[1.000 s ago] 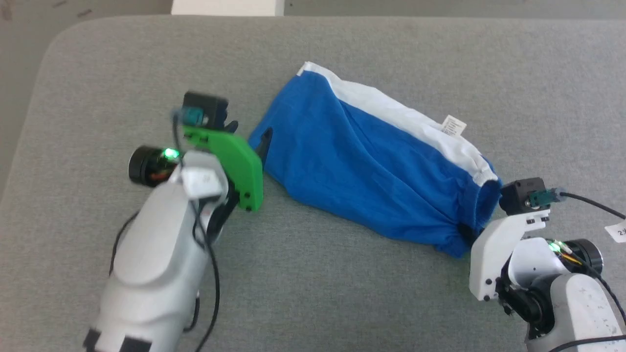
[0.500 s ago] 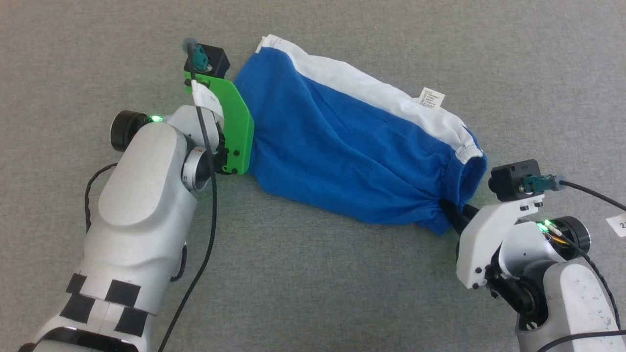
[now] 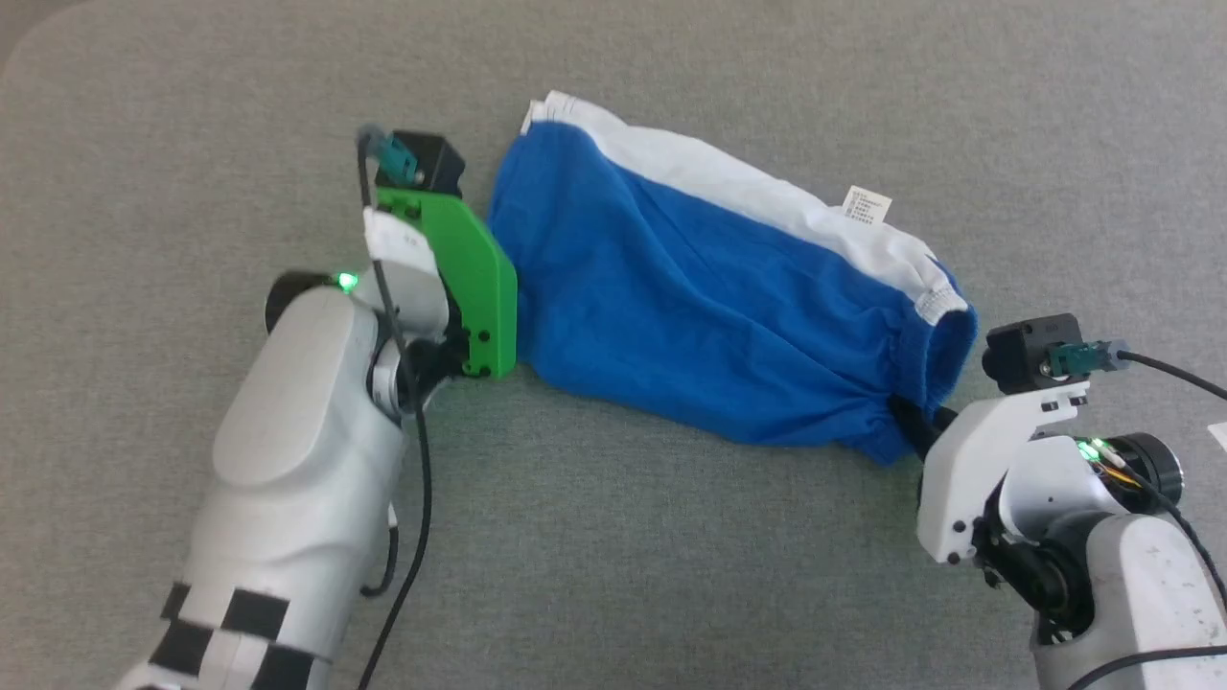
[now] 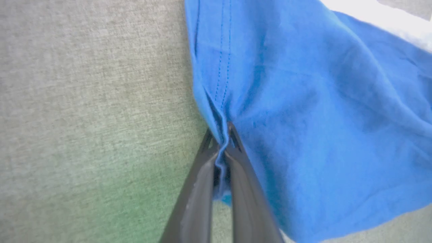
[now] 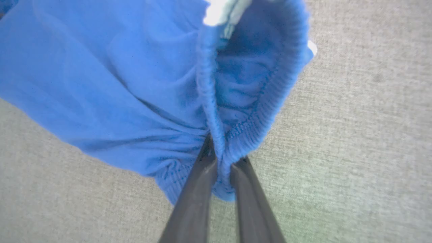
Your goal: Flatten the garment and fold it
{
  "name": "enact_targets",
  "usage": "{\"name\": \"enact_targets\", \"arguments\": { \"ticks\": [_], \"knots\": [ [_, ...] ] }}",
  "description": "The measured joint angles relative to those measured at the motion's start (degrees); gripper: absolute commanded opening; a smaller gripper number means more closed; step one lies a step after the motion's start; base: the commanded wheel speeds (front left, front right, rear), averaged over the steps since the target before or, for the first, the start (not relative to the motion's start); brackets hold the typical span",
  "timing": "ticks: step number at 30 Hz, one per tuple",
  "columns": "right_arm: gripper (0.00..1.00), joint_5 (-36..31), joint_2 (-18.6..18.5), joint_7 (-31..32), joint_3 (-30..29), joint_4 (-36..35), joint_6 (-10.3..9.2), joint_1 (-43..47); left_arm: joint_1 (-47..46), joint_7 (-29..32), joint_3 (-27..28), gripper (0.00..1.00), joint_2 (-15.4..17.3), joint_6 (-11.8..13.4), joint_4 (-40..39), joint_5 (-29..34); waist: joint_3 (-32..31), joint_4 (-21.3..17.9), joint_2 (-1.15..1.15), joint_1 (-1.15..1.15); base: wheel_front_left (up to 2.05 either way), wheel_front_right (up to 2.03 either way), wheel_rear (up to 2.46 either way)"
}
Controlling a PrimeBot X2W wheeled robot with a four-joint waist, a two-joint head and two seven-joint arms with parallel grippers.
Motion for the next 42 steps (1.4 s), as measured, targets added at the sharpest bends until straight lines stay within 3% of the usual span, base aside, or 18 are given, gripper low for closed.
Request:
{"name": "enact_targets", "arguments": {
  "ticks": [10,17,26,34,35,36,42],
  "knots": [
    [0.0,6.1,-5.78,6.19,-0.11,-0.76,-0.03,2.14,11.14,-2.44,3.04,0.0,-0.08,-0.38,-9.6,-5.37,-6.47,2.25,0.0,0.0,0.0,0.0,0.0],
    [0.0,11.35,-11.49,11.41,0.98,-2.25,-0.03,5.54,23.93,-3.41,4.46,0.0,-0.38,2.24,-19.83,-8.36,-9.68,5.19,0.0,0.0,0.0,0.0,0.0],
    [0.0,14.78,-14.25,16.46,0.77,-3.94,-0.03,9.02,38.27,-3.65,4.64,0.0,-1.59,5.9,-28.64,-10.47,-12.41,7.72,0.0,0.0,0.0,0.0,0.0],
    [0.0,14.7,-14.51,17.34,0.22,-3.69,-0.03,10.42,42.78,-4.53,5.0,0.0,-2.08,7.19,-31.07,-11.98,-13.71,8.19,0.0,-0.01,0.0,0.0,0.0],
    [0.3,14.64,-14.46,16.9,0.3,-3.53,-0.03,10.44,42.79,-5.0,5.21,0.36,-2.14,7.3,-31.19,-11.98,-13.8,8.2,0.0,0.0,0.0,0.0,0.0],
    [1.0,14.56,-14.41,16.25,0.49,-3.47,-0.03,10.44,42.79,-5.27,5.32,1.0,-2.14,7.5,-31.21,-11.92,-13.91,8.17,0.0,0.0,0.0,0.0,0.0],
    [1.0,14.5,-14.05,14.5,0.52,-2.86,-0.03,10.77,42.8,-7.65,6.39,1.0,-1.97,8.17,-31.12,-11.14,-14.51,7.9,0.0,-0.01,0.0,0.0,0.0]
  ]
}}
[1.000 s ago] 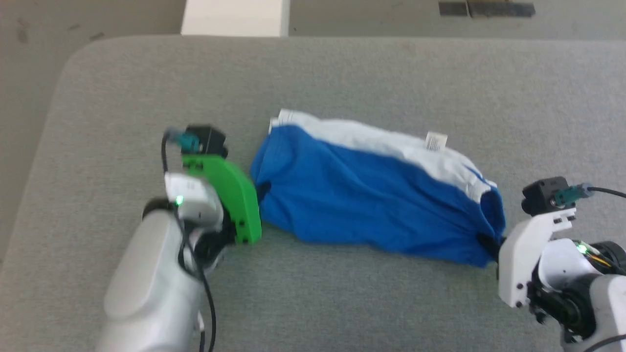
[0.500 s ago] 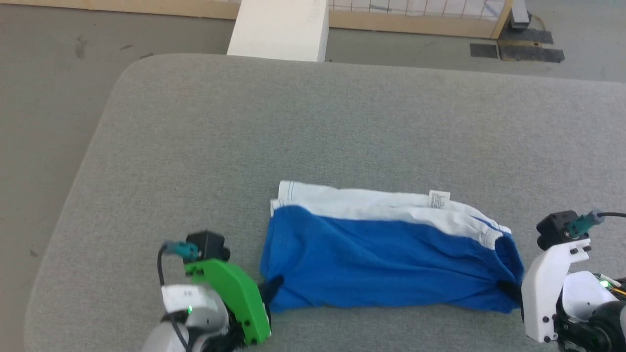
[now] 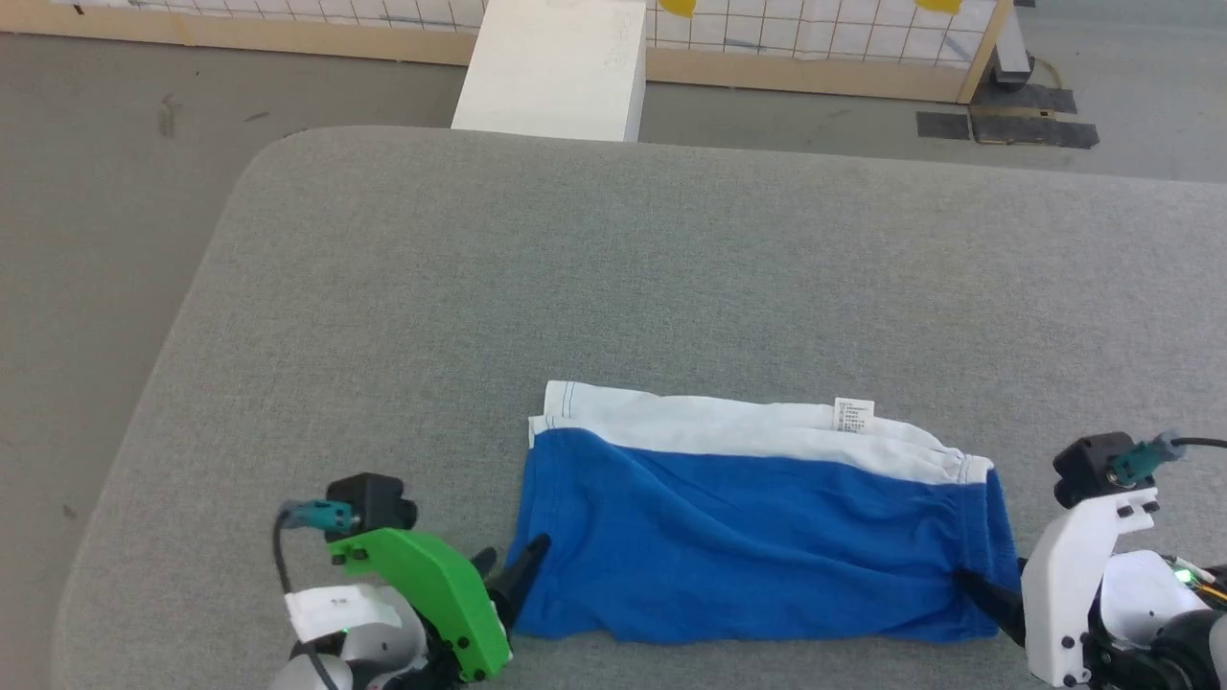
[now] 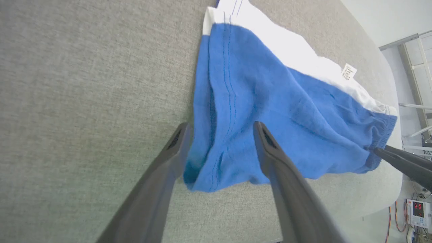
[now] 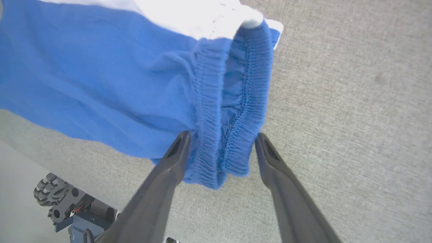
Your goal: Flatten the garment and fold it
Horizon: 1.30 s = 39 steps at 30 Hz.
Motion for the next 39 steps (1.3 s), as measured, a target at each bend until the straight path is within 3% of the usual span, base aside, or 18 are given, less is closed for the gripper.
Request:
{"name": "enact_targets", "arguments": {
  "ticks": [7,13,18,20,31,39],
  "knots": [
    [1.0,-0.01,0.45,-2.13,-3.64,-2.04,-0.01,1.44,-0.01,-8.43,3.76,1.0,1.26,-0.69,-2.15,1.83,-0.47,-0.23,0.0,0.0,0.0,0.0,0.0],
    [1.0,-0.35,0.88,-5.11,-5.01,-2.78,-0.01,1.42,-1.09,-25.46,6.14,1.0,3.89,-3.39,-3.05,10.27,-0.05,-0.08,0.0,0.0,0.0,0.0,0.0],
    [1.0,-0.48,0.88,-7.4,-4.83,-1.62,-0.01,1.12,-3.09,-42.78,7.08,1.0,3.87,-3.9,-2.48,17.06,1.03,0.17,0.0,0.0,0.0,0.0,0.0],
    [1.0,-0.98,0.77,-7.88,-4.69,-0.55,-0.01,0.71,-3.44,-46.57,6.89,1.0,3.97,-3.98,-2.01,19.26,1.49,0.26,0.0,0.0,0.0,0.0,0.0],
    [1.0,-0.36,-0.35,-10.78,-1.03,6.41,-0.01,-2.57,-3.58,-48.69,9.47,1.0,-0.03,-5.39,-5.77,27.41,4.61,1.36,0.0,0.0,0.0,0.0,0.0],
    [1.0,1.53,-1.49,-12.12,4.21,9.39,-0.02,-5.93,-3.02,-48.7,11.15,1.0,-2.41,-7.37,-6.19,28.47,5.83,1.7,0.0,0.0,0.0,0.0,0.0]
  ]
}}
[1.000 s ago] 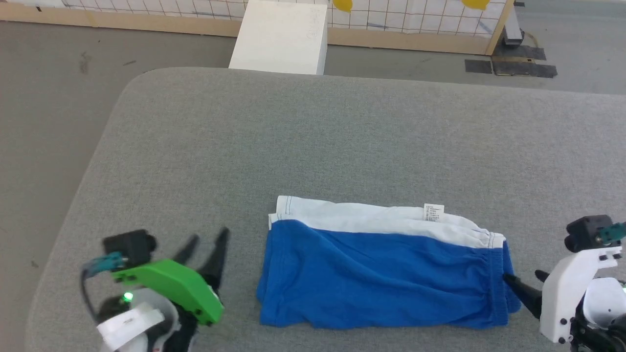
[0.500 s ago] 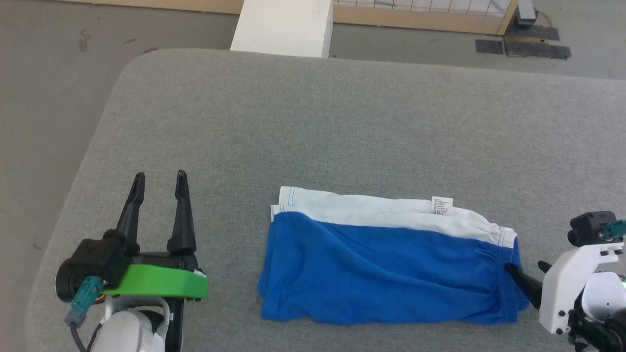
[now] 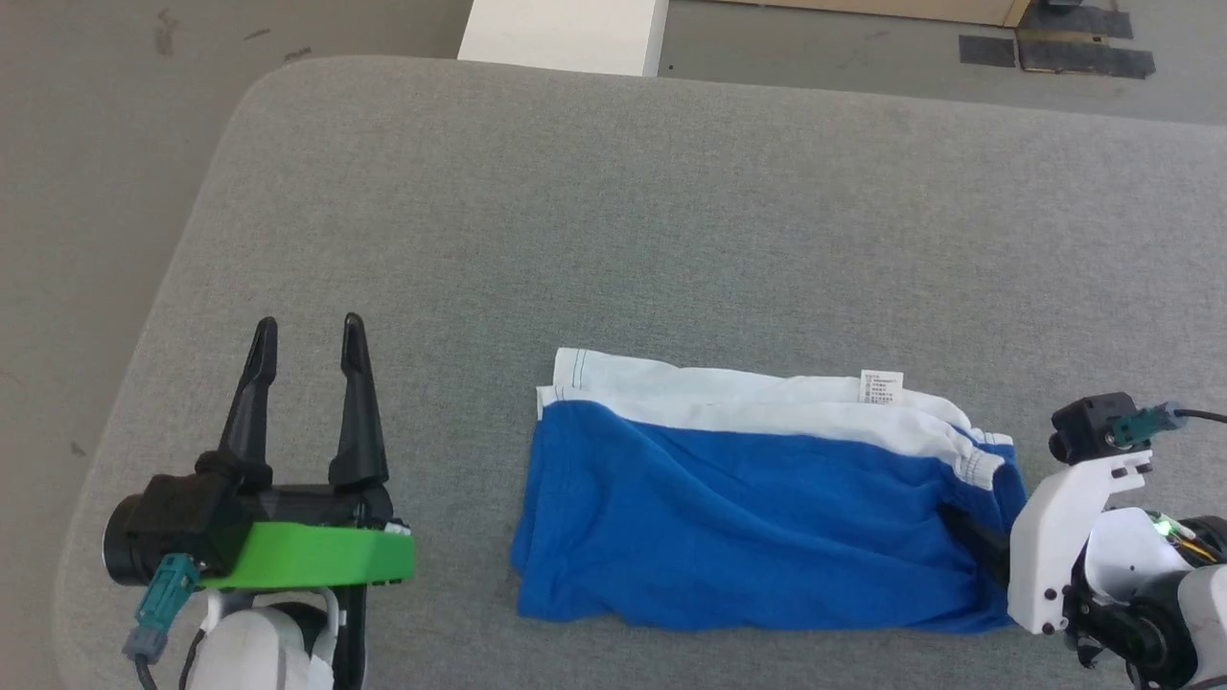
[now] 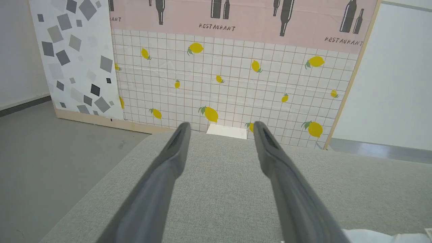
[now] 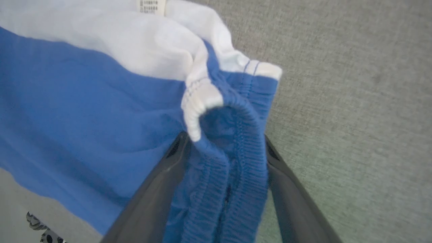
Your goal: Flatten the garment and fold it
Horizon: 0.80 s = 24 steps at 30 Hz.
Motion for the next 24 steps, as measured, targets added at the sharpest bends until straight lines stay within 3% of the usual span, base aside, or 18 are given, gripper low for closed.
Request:
{"name": "enact_targets", "arguments": {
  "ticks": [1,2,3,12,24],
  "knots": [
    [0.76,0.29,-0.16,-0.01,0.14,0.27,0.0,-0.2,-0.01,0.0,0.05,1.0,-0.2,-0.29,0.0,0.05,0.06,0.04,0.0,0.0,0.0,0.0,0.0],
    [0.23,0.53,-0.38,-0.01,0.31,0.53,0.0,-0.46,-0.01,0.0,0.1,1.0,-0.41,-0.35,0.0,0.19,0.12,0.05,0.0,0.0,0.0,0.0,0.0],
    [0.0,0.56,-0.71,-0.09,0.53,0.82,0.0,-0.76,-0.01,0.0,0.18,1.0,-0.53,-0.4,0.0,0.29,0.17,0.04,0.0,0.0,0.0,0.0,0.0],
    [0.0,1.53,-1.49,-0.58,-1.04,2.72,0.05,-1.56,-0.01,-0.01,0.4,1.0,-0.97,-1.36,0.37,1.93,-0.48,-0.59,0.0,0.0,0.0,0.0,0.0],
    [0.0,-2.03,-6.3,2.72,-13.22,6.28,0.04,0.07,0.13,-0.04,0.44,1.0,-1.18,-1.8,1.67,2.36,-1.71,-1.73,0.0,0.0,0.0,0.0,0.0]
  ]
}}
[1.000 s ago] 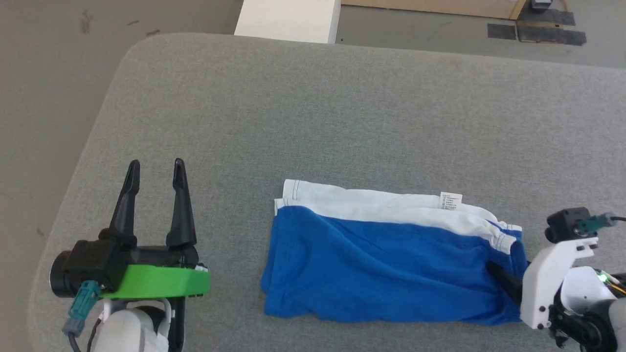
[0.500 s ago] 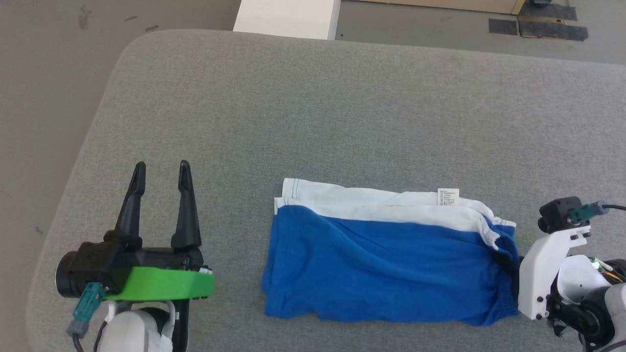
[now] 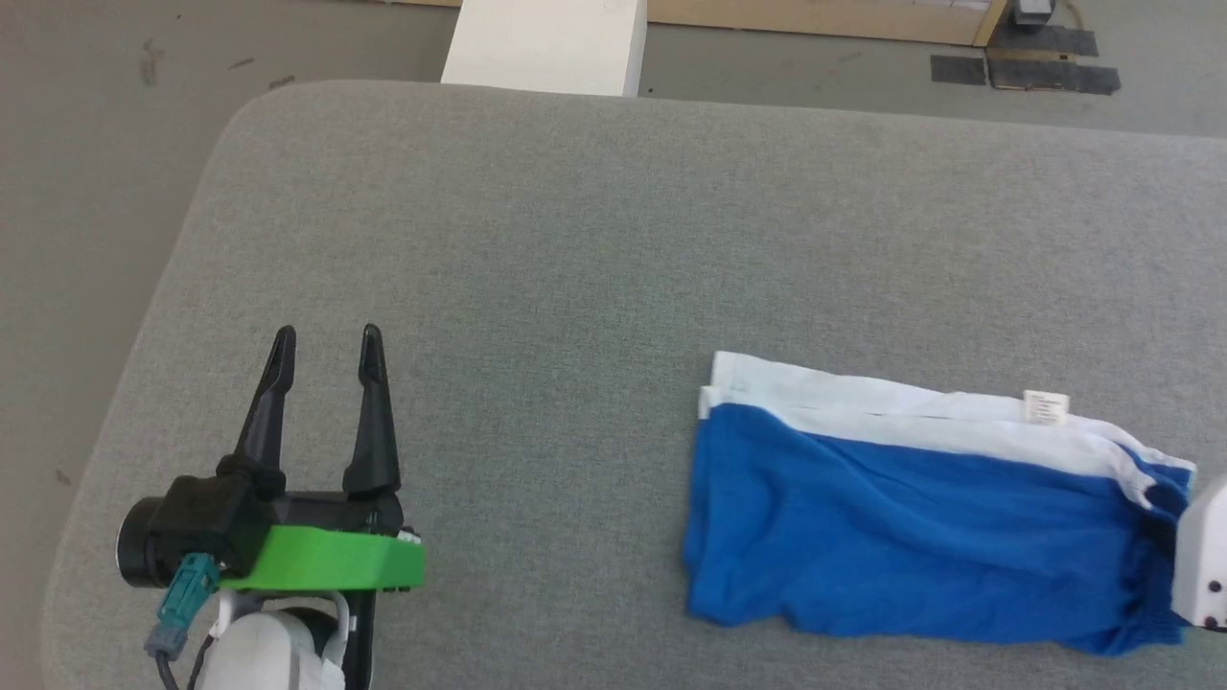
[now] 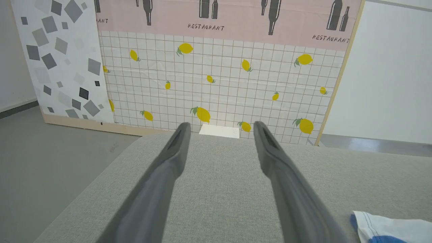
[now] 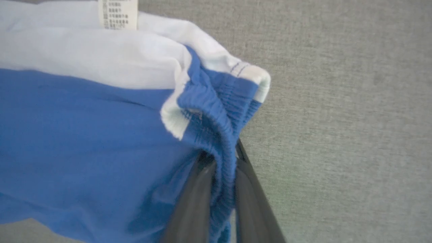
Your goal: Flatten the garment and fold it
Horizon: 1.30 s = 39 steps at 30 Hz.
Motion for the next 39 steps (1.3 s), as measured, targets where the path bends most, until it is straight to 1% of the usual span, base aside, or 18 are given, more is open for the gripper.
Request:
{"name": "enact_targets", "arguments": {
  "ticks": [4,6,9,11,15,19,21,23,27,31,34,39],
  "knots": [
    [0.0,-3.64,-0.89,1.1,-1.69,0.73,-0.01,0.16,0.13,0.0,-0.09,1.0,-0.01,-0.05,0.21,0.0,-0.33,-0.21,0.0,0.0,0.0,0.0,0.0],
    [0.0,-4.26,-1.04,1.51,-1.98,0.58,-0.01,0.16,0.13,0.0,-0.16,1.0,-0.02,-0.07,0.19,-0.03,-0.56,-0.2,0.0,0.0,0.0,0.0,0.0],
    [0.0,-5.1,-1.37,2.53,-0.82,-1.35,-0.02,0.17,0.14,0.0,-0.22,1.0,-0.02,-0.04,0.15,-0.12,-0.93,-0.21,0.0,0.0,0.0,0.0,0.0],
    [0.0,-5.47,-2.29,3.98,1.13,-3.96,-0.02,0.25,0.19,0.0,-0.32,1.0,-0.04,-0.04,0.16,-0.12,-1.23,-0.24,0.0,0.0,0.0,0.0,0.0],
    [0.0,-4.64,-3.82,9.66,4.26,-12.06,-0.02,0.44,0.65,0.0,-0.31,1.0,-0.05,-0.03,0.14,-0.12,-2.06,-0.35,0.0,0.0,0.0,0.0,0.0],
    [0.0,-2.07,-3.78,16.07,6.43,-21.16,-0.02,1.05,0.86,0.0,-0.42,1.0,-0.07,-0.03,-0.08,-0.14,-2.78,-0.23,0.0,0.0,0.0,0.0,0.0],
    [0.0,-0.87,-2.93,18.08,7.68,-24.59,-0.02,1.11,1.05,0.0,-0.56,1.0,-0.08,-0.03,-0.11,-0.24,-2.95,-0.01,0.0,0.0,0.0,0.0,0.0],
    [0.0,-0.27,-1.53,19.12,9.01,-26.55,-0.02,1.09,1.1,0.0,-0.59,1.0,-0.08,-0.03,-0.14,-0.36,-3.0,0.2,0.0,0.0,0.0,0.0,0.0],
    [0.0,-0.59,1.86,18.69,12.14,-26.77,-0.03,-0.02,1.1,-0.01,-0.79,1.0,-0.09,-0.04,-0.2,-0.49,-2.87,0.64,0.0,0.0,0.0,0.0,0.0],
    [0.0,-1.53,6.72,15.53,15.34,-23.37,-0.03,-2.14,1.11,0.0,-1.05,1.0,-0.1,-0.05,-0.44,-0.63,-2.6,1.38,0.0,0.0,0.0,0.0,0.0],
    [0.0,-2.01,9.6,13.43,17.6,-20.06,-0.03,-3.09,1.13,-0.01,-1.27,1.0,-0.1,-0.05,-0.6,-0.65,-2.36,2.04,0.0,0.0,0.0,0.0,0.0],
    [0.0,-3.42,12.9,9.78,20.51,-14.81,-0.03,-5.2,1.14,-0.01,-1.26,1.0,-0.1,-0.05,-0.77,-0.66,-1.45,2.72,0.0,0.0,0.0,0.0,0.0]
  ]
}}
